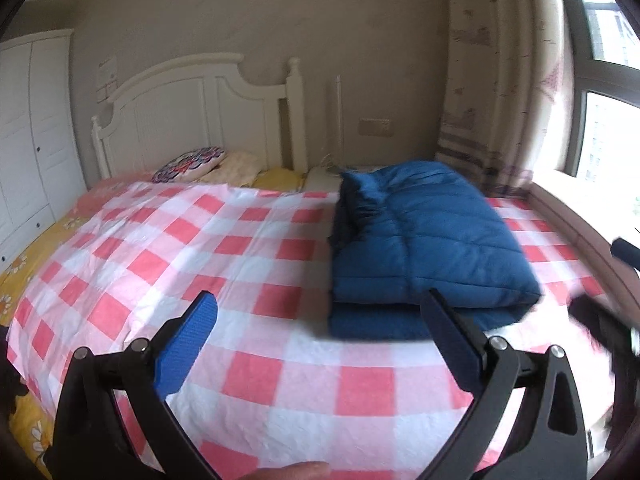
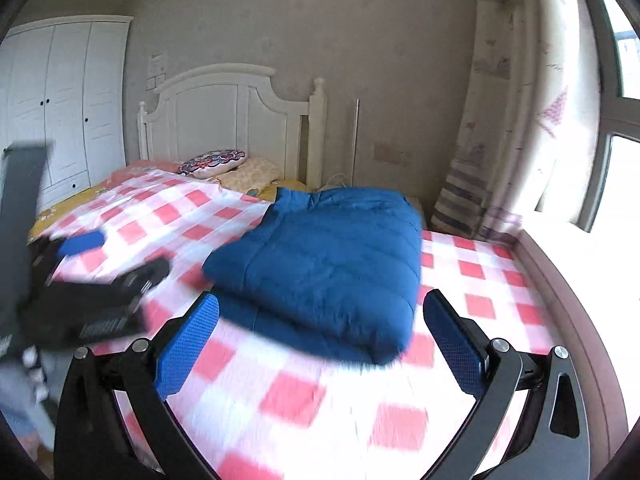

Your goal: Fold large clothes

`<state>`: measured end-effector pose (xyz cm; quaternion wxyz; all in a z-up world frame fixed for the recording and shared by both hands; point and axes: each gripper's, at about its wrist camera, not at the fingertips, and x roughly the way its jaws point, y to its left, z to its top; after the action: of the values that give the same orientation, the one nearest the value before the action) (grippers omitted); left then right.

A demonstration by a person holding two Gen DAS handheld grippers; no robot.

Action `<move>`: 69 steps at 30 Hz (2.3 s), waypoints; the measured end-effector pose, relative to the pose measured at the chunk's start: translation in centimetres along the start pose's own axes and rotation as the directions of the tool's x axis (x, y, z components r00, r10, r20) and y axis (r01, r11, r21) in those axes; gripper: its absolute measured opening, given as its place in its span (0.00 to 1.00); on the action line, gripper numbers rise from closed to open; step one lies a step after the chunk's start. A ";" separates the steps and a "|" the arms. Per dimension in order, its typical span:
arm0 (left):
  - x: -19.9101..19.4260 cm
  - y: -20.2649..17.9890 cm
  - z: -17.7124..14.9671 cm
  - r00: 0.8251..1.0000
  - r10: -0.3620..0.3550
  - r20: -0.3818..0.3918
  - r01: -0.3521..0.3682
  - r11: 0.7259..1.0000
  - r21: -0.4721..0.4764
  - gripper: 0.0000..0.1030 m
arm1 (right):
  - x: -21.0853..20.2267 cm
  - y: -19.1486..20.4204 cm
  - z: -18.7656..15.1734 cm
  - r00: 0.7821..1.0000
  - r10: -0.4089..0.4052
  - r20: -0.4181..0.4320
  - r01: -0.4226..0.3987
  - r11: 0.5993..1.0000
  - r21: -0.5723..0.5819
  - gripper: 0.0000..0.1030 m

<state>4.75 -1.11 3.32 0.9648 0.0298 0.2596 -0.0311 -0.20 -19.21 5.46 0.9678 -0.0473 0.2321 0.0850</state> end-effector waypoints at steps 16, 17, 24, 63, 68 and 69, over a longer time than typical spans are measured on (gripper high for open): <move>-4.0 -1.8 -0.4 0.999 -0.012 0.042 0.010 0.999 0.034 0.98 | -4.7 0.6 -1.5 0.997 -0.013 0.077 0.008 0.998 0.056 0.95; -4.1 -1.8 -0.4 0.999 -0.011 0.041 0.010 0.999 0.035 0.98 | -4.7 0.6 -1.6 0.997 -0.019 0.077 0.014 0.998 0.063 0.95; -4.0 -1.6 -0.7 0.999 -0.007 0.042 0.006 0.999 0.038 0.98 | -4.4 0.4 -1.6 0.997 -0.020 0.070 0.015 0.997 0.079 0.95; -3.9 -1.9 -1.4 0.999 -0.002 0.032 0.000 0.998 0.061 0.98 | -3.8 -0.4 -2.5 0.998 -0.016 0.056 0.008 0.989 0.145 0.95; -4.1 -1.8 -1.3 0.999 0.000 0.041 -0.003 0.998 0.066 0.98 | -3.8 -0.3 -2.5 0.998 -0.012 0.058 0.004 0.989 0.149 0.95; -4.2 -1.8 -1.3 0.999 0.000 0.042 -0.003 0.998 0.067 0.98 | -3.8 -0.2 -2.5 0.998 -0.012 0.058 0.004 0.989 0.149 0.95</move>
<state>0.35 -2.59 4.27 0.9685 0.0616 0.2380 -0.0397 -4.62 -20.32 5.00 0.9754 0.0266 0.2091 0.0649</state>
